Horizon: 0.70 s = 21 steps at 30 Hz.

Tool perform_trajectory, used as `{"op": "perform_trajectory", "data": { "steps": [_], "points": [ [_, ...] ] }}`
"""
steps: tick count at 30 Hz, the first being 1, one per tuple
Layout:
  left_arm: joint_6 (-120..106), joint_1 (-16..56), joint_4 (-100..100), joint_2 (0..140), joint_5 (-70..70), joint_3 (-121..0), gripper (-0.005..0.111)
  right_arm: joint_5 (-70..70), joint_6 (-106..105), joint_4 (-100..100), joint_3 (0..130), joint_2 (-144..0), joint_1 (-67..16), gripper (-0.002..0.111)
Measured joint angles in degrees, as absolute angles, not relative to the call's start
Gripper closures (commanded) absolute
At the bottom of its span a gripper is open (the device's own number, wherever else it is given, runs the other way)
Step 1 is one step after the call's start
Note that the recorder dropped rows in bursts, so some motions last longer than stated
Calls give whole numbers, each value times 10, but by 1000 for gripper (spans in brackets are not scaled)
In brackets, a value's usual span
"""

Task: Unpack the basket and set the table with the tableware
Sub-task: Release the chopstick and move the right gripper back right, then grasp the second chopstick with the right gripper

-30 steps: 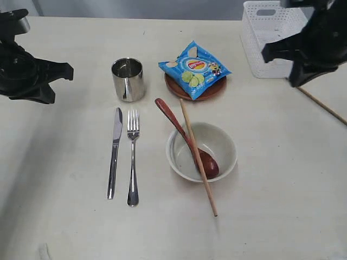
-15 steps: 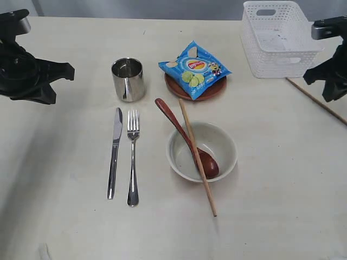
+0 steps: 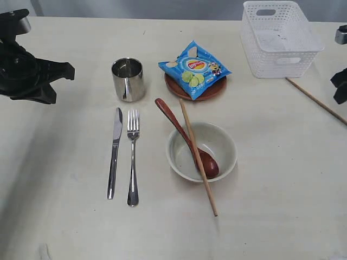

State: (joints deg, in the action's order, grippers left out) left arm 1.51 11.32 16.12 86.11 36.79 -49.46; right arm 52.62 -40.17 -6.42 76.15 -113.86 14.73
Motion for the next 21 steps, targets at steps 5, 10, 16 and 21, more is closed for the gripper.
{"op": "perform_trajectory", "data": {
  "steps": [5,10,16,21],
  "points": [
    [15,113,161,861,367,-495,107,526,-417,-47,792,-1166,147,59],
    [15,113,161,861,366,-495,107,525,-439,-46,808,-1199,140,59],
    [15,113,161,861,366,-495,107,515,-476,-46,808,-1221,113,59],
    [15,113,161,861,366,-495,107,507,-482,-46,808,-1230,111,59]
  ]
}}
